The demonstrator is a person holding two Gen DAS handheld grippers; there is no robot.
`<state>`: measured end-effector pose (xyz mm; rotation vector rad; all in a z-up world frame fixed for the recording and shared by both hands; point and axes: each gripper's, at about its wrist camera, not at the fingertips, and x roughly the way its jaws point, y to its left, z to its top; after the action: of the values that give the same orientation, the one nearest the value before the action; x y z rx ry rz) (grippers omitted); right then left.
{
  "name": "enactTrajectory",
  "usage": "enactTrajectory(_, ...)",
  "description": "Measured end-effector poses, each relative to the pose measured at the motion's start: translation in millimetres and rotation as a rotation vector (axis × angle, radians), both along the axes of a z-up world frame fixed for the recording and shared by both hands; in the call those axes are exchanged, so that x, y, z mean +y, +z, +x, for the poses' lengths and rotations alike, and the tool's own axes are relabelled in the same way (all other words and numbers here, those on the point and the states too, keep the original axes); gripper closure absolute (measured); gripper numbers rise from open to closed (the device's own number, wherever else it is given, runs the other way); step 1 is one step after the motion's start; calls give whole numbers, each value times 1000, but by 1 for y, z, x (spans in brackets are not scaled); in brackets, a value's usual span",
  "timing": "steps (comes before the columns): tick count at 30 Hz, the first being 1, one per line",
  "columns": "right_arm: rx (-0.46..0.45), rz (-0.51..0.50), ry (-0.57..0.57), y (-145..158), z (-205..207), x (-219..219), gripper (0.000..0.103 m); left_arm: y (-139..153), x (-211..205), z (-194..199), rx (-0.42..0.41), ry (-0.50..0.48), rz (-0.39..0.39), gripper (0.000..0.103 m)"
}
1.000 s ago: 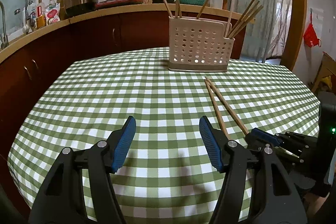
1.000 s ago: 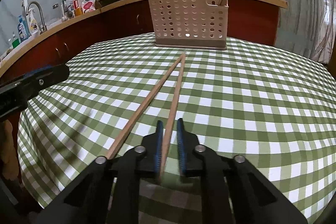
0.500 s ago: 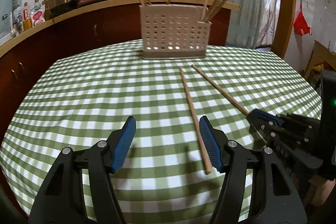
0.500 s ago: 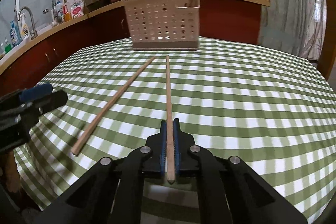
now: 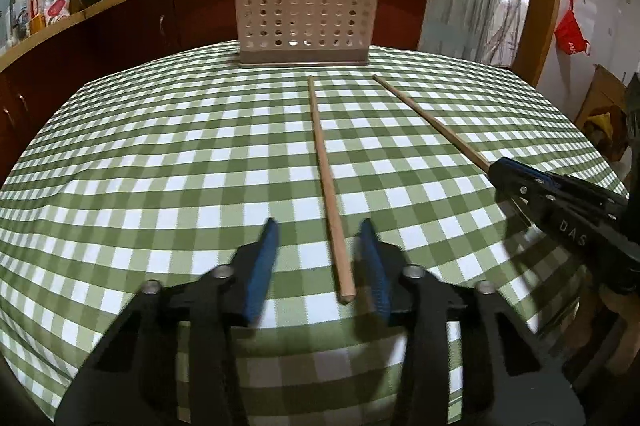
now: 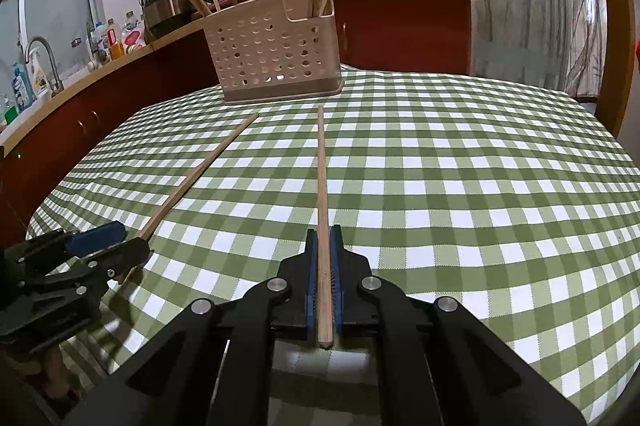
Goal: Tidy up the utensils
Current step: 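Close the left gripper on the other wooden chopstick, then lift both held chopsticks upright and carry them over the beige caddy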
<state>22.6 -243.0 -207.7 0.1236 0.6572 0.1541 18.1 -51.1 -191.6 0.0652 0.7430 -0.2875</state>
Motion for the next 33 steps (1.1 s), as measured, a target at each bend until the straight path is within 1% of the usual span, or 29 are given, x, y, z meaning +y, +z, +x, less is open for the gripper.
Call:
enactTrajectory(1, 0, 4, 3, 0, 0, -1, 96, 0, 0, 0, -1, -1, -1, 77)
enactTrajectory(2, 0, 6, 6, -1, 0, -1, 96, 0, 1, 0, -1, 0, -3, 82)
enactTrajectory(3, -1, 7, 8, -1, -1, -1, 93, -1, 1, 0, -1, 2, -4, 83)
enactTrajectory(4, -2, 10, 12, 0, -1, -1, 87, 0, 3, 1, 0, 3, -8, 88)
enactTrajectory(5, -5, 12, 15, 0, -3, -1, 84, 0, 4, 1, 1, 4, -12, 91)
enactTrajectory(6, -7, 15, 19, 1, -4, -1, 78, 1, 6, 0, 0, 6, -15, 93)
enactTrajectory(7, -12, 18, 25, 1, -5, -2, 75, 1, 8, 0, -1, 8, -16, 93)
enactTrajectory(8, -17, 17, 31, 2, -7, -2, 74, 1, 9, 0, -2, 8, -13, 93)
enactTrajectory(15, -30, 12, 51, 1, -15, -1, 74, 0, 15, 1, -4, 17, -19, 93)
enactTrajectory(22, 2, -2, 54, -2, -17, 1, 74, 0, 17, 1, -6, 14, -33, 92)
enactTrajectory(29, 12, -9, 43, -3, -22, -1, 75, 0, 18, -1, -3, 14, -52, 96)
enactTrajectory(32, 17, -5, 35, -3, -22, -2, 83, 0, 18, -1, -4, 12, -52, 96)
enactTrajectory(33, 20, -1, 32, -3, -22, -3, 89, 0, 18, -1, -3, 11, -52, 96)
